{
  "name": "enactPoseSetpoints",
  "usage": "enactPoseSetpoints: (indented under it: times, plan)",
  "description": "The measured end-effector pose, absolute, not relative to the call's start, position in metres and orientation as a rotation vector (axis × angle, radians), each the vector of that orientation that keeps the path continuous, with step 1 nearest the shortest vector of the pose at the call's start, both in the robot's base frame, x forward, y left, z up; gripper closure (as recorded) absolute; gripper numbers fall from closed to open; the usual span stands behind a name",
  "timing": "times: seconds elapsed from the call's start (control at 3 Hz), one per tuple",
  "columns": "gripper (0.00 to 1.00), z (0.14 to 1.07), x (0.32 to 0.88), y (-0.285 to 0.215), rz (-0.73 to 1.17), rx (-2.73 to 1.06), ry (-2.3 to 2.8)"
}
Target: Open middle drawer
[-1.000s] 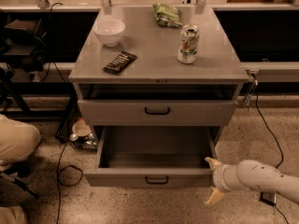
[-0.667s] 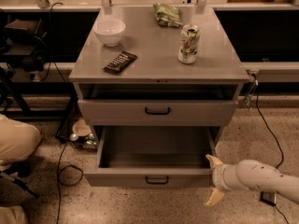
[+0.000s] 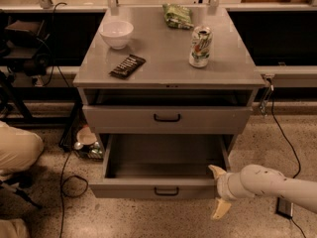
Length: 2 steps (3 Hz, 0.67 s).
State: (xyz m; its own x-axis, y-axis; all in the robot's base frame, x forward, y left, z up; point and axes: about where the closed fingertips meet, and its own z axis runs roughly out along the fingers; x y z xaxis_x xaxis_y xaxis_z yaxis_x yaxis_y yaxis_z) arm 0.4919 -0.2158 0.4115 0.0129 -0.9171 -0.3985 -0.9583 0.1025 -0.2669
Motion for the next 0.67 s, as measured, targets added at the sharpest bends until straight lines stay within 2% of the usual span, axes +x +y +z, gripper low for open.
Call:
enactPoseSetpoints:
  times: [0.33,0.67]
  plan:
    - [0.00,0.4056,0.4933,-0.2043,0.120,-1.894,1.910]
    - [0.12,0.4056,0.4976,-0.1980,0.112,-1.928,1.913]
